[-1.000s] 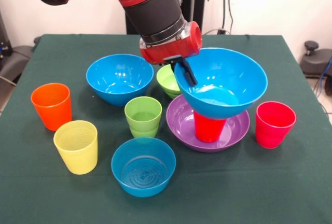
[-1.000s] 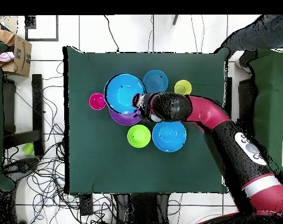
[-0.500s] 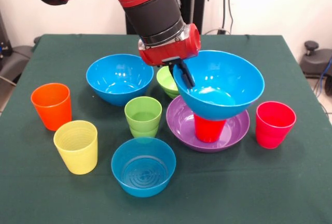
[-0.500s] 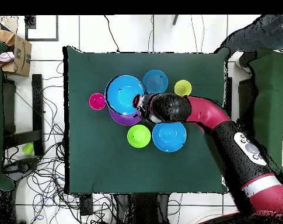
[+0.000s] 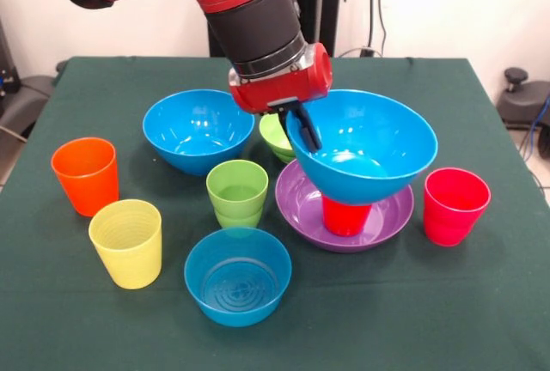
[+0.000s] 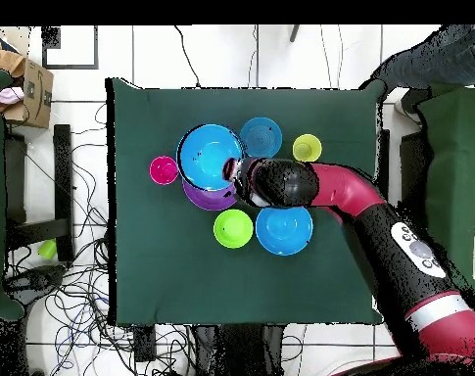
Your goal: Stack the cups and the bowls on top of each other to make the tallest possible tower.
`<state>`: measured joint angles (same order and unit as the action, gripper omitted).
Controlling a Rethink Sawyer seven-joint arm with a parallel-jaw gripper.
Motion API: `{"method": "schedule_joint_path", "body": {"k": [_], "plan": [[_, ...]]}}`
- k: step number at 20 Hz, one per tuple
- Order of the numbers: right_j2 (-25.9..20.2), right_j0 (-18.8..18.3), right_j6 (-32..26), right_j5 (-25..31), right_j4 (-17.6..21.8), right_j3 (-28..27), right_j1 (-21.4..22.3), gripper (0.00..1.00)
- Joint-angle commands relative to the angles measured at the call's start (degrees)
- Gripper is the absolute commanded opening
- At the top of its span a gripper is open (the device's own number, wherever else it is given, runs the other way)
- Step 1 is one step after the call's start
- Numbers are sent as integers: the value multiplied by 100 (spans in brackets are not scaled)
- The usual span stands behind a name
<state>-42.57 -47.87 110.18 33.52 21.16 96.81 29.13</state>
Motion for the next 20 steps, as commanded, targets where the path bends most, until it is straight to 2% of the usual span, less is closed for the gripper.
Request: {"method": "schedule_joint_path", "body": {"k": [1, 8, 13, 20], "plan": [[79, 134, -39, -662, 439, 577, 60, 0], [137, 158, 30, -1072, 562, 827, 4, 0], [160, 117, 144, -1266, 583, 1154, 182, 0], [189, -15, -84, -1403, 756, 1098, -30, 0]]}}
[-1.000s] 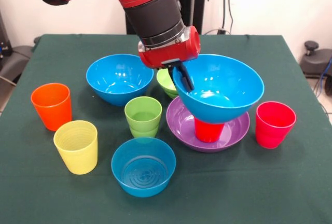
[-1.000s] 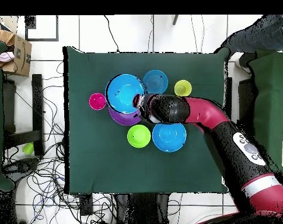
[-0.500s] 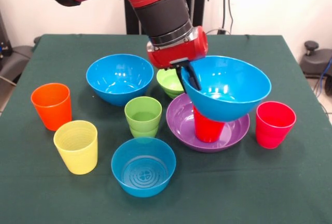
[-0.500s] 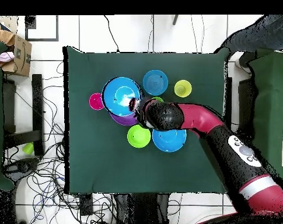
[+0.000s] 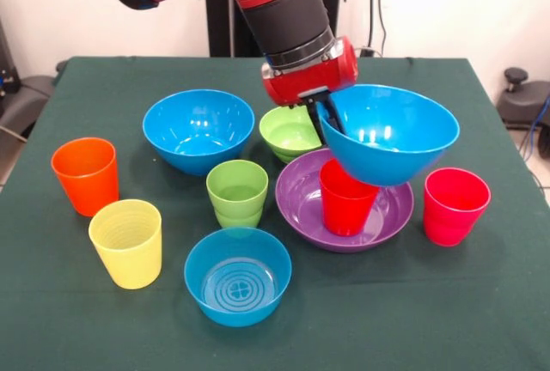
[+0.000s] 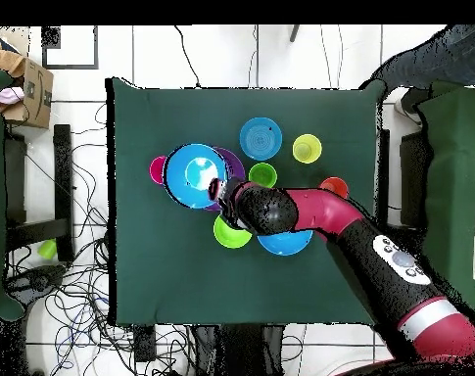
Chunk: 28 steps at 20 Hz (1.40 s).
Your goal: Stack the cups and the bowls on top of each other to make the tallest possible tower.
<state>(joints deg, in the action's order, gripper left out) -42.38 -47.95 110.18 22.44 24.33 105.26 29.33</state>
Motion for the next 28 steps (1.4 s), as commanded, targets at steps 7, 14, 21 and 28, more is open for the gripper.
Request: {"method": "schedule_joint_path", "body": {"k": [7, 14, 21, 28], "plan": [[115, -102, -116, -260, 425, 159, -142, 0], [129, -108, -138, -147, 407, 45, -174, 0], [217, -30, -89, -169, 449, 12, -128, 0], [318, 105, 69, -278, 465, 43, -48, 0]]}}
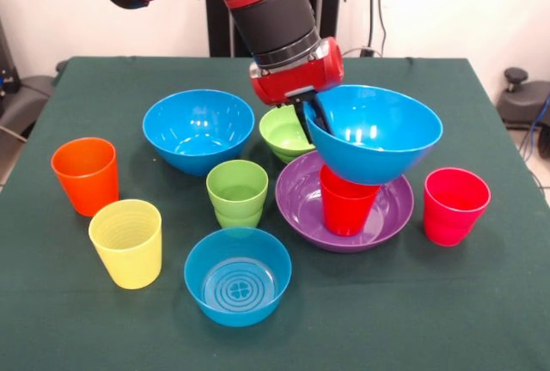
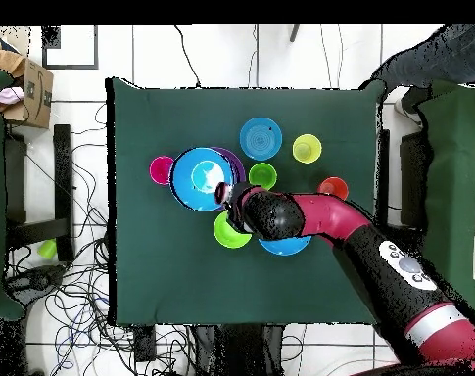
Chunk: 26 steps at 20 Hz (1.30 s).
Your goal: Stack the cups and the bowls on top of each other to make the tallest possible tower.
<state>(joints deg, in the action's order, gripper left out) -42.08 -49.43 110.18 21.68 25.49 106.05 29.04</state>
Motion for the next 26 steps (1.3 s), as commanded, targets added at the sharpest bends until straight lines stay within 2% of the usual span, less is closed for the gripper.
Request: {"method": "schedule_joint_path", "body": {"k": [1, 13, 18, 26], "plan": [[308, 265, 72, -209, 359, -52, -27, 0], [386, 203, -189, 7, 405, -347, -172, 0], [477, 247, -191, 52, 443, -387, -108, 0], [558, 327, -241, 108, 439, -543, -241, 0]]}}
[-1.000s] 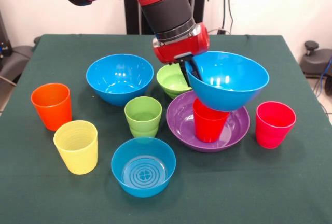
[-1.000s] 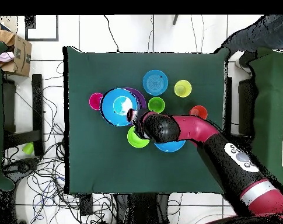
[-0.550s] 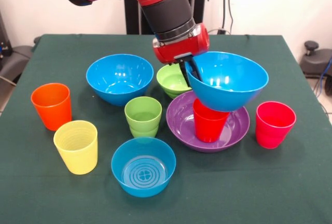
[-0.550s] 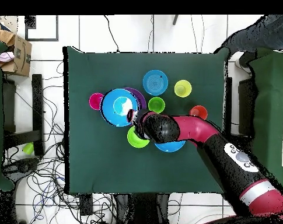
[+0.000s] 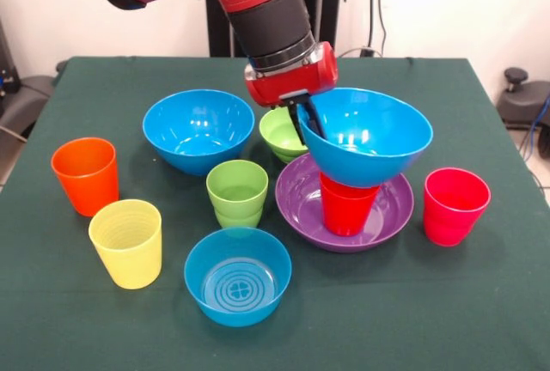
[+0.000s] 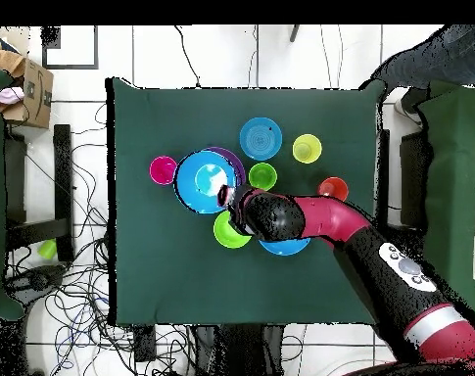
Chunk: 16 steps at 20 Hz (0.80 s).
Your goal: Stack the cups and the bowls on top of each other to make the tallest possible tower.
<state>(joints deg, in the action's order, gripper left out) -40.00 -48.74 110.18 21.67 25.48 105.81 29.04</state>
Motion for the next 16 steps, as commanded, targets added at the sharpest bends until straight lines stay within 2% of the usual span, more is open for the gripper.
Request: {"method": "schedule_joint_path", "body": {"k": [1, 16], "plan": [[388, 289, -218, 107, 441, -538, -245, 0], [681, 607, 35, -185, 491, -609, -321, 0]]}}
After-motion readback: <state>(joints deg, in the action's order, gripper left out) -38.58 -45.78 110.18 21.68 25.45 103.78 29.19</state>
